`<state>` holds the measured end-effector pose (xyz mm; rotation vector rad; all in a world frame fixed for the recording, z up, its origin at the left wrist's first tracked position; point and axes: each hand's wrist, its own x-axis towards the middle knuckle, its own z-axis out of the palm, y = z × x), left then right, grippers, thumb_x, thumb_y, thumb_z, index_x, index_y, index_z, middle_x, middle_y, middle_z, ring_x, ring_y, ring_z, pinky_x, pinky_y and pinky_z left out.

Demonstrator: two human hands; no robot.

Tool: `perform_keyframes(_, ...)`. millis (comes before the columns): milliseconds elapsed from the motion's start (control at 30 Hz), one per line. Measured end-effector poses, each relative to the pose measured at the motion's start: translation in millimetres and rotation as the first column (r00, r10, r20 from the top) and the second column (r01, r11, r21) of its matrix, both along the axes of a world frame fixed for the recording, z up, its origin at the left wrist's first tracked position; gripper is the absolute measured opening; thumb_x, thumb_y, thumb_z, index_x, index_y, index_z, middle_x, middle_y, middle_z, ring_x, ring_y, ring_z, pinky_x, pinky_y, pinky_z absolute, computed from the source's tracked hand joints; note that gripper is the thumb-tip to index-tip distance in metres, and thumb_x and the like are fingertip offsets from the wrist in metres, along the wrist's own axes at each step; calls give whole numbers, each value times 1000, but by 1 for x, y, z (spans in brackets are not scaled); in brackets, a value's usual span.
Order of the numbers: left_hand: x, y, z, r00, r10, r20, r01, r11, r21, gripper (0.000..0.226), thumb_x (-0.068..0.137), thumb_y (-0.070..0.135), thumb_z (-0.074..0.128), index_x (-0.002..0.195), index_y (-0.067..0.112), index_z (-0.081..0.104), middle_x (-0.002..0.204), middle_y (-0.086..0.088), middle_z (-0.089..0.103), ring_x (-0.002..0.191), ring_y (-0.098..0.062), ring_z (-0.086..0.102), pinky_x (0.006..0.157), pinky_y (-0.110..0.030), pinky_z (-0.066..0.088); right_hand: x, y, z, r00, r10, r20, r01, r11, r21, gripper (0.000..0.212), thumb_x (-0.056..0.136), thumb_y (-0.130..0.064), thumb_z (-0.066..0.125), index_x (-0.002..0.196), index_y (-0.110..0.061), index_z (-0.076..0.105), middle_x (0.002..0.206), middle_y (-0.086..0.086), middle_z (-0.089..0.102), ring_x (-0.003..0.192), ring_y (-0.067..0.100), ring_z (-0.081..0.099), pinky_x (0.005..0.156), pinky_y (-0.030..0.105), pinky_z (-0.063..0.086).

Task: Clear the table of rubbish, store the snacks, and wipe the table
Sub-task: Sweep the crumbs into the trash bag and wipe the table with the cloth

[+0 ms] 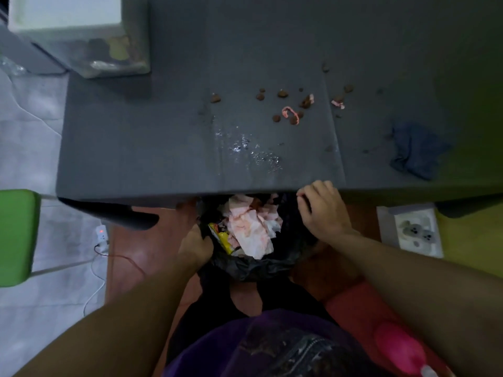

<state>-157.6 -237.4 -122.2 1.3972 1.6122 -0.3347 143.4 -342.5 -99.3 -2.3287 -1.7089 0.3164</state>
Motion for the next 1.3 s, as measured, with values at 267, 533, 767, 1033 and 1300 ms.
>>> perform_keyframes(267, 48, 2, 0, 999, 45, -16, -45, 999, -13, 33, 93, 11, 50, 125, 6, 52, 121, -23, 61, 112, -40, 58, 93, -41, 49, 98, 17, 16, 875, -472, 109, 463, 881, 96, 28, 93, -30, 54, 117, -17, 57, 119, 16, 52, 111, 37, 45, 93, 47, 36)
perform_keyframes(533, 65, 5, -8, 995, 95, 3, -95, 995, -42, 45, 84, 19, 50, 128, 10, 51, 119, -22, 62, 111, -41, 60, 94, -49, 52, 177, 7, 10, 582, -799, 153, 813, 573, -101, 54, 98, -40, 46, 150, -31, 36, 161, 7, 26, 142, 42, 25, 109, 60, 23)
perform_keyframes(767, 78, 4, -6, 993, 120, 0, -120, 992, -30, 38, 87, 15, 48, 125, 8, 51, 115, -22, 61, 108, -41, 59, 93, -51, 52, 196, 1, 9, 627, -775, 75, 779, 626, -44, 45, 97, -25, 52, 142, -22, 49, 140, 18, 42, 126, 44, 38, 100, 56, 36)
perform_keyframes(1033, 81, 2, -11, 990, 142, 2, -142, 990, 10, 57, 73, 31, 44, 124, 7, 53, 115, -23, 62, 109, -42, 60, 92, -53, 52, 230, 45, 7, 732, -681, -26, 678, 724, 127, 44, 100, -18, 46, 142, -5, 49, 129, 26, 47, 122, 43, 42, 106, 43, 30)
perform_keyframes(1300, 89, -1, -2, 992, 123, -9, -123, 992, 41, 37, 87, 18, 49, 122, 6, 54, 114, -20, 63, 106, -39, 61, 90, -45, 53, 236, 143, 9, 815, -573, -89, 577, 817, 22, 48, 101, -15, 46, 148, -8, 42, 149, 15, 45, 136, 38, 38, 113, 34, 24)
